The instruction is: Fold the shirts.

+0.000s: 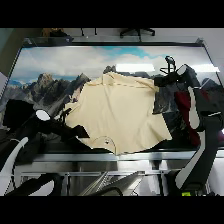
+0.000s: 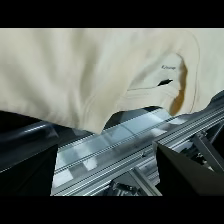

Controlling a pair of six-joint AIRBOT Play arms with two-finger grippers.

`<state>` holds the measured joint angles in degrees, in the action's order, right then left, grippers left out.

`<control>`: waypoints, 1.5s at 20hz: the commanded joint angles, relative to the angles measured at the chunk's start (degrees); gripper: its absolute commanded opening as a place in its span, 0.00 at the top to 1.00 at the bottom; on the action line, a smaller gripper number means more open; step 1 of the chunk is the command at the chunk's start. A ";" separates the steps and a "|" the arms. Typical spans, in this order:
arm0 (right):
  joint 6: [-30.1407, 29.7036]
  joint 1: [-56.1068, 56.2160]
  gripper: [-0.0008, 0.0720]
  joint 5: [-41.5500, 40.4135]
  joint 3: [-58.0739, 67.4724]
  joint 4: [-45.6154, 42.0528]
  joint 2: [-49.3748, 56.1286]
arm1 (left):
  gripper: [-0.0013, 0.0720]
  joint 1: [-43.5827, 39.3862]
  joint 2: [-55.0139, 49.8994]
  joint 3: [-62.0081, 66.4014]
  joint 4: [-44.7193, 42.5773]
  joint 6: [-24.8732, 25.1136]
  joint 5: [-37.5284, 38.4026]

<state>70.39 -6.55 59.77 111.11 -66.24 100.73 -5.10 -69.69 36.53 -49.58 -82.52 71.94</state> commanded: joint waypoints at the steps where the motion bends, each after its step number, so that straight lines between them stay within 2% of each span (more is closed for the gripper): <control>1: -0.04 0.00 0.97 0.79 0.00 0.28 -0.24 | 0.08 -2.97 3.04 -7.28 1.86 -0.35 -8.57; 8: -0.07 -0.04 0.97 1.49 0.00 0.83 -0.24 | 0.08 -3.67 3.37 -8.85 7.28 1.51 -23.65; 9: -0.04 -0.04 0.97 2.10 0.02 0.83 -0.24 | 0.18 -3.67 3.37 -7.93 7.08 1.57 -25.14; 10: -0.04 -0.04 0.97 2.84 0.02 0.83 -0.31 | 0.49 -3.61 3.37 -7.04 7.08 2.40 -27.12; 11: -0.04 -0.04 0.97 3.91 0.02 0.59 -0.48 | 0.91 -3.19 3.34 -5.86 7.10 4.61 -29.22; 12: 0.31 -0.24 0.97 5.44 0.04 -0.28 -0.81 | 0.96 -2.54 3.34 -4.31 7.04 6.38 -30.88; 15: 7.37 -2.25 0.97 13.46 0.02 -3.63 -2.29 | 0.96 4.74 3.23 3.74 6.99 8.83 -32.63; 17: 9.77 -4.26 0.97 21.00 -0.09 -3.48 -3.37 | 0.96 11.41 1.36 11.43 6.10 10.10 -30.08; 19: 10.16 -4.90 0.97 27.52 -2.56 0.66 -5.40 | 0.96 15.87 -2.86 20.59 1.92 10.19 -26.23; 21: 8.41 -3.80 0.97 30.56 -9.44 7.21 -9.75 | 0.96 16.79 -8.96 30.08 -0.57 10.54 -22.73; 24: 5.95 0.48 0.97 28.89 -24.15 7.96 -20.15 | 0.96 14.58 -19.30 43.41 -3.39 10.47 -18.08; 27: 7.41 1.70 0.97 18.27 -36.72 8.02 -29.86 | 0.95 13.00 -27.61 52.63 -3.26 10.08 -11.72; 28: 8.85 1.62 0.97 13.75 -38.86 8.02 -31.93 | 0.95 13.00 -29.24 54.77 -3.21 8.76 -9.75; 29: 10.12 1.64 0.96 9.73 -40.09 8.09 -33.38 | 0.63 13.00 -30.58 56.92 -3.21 7.56 -7.50; 30: 11.26 1.66 0.96 8.11 -40.37 8.48 -33.83 | 0.02 13.00 -31.56 59.21 -3.21 6.12 -4.42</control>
<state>78.70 -5.43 76.99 76.40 -58.81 71.83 8.19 -96.36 88.47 -52.14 -73.43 59.64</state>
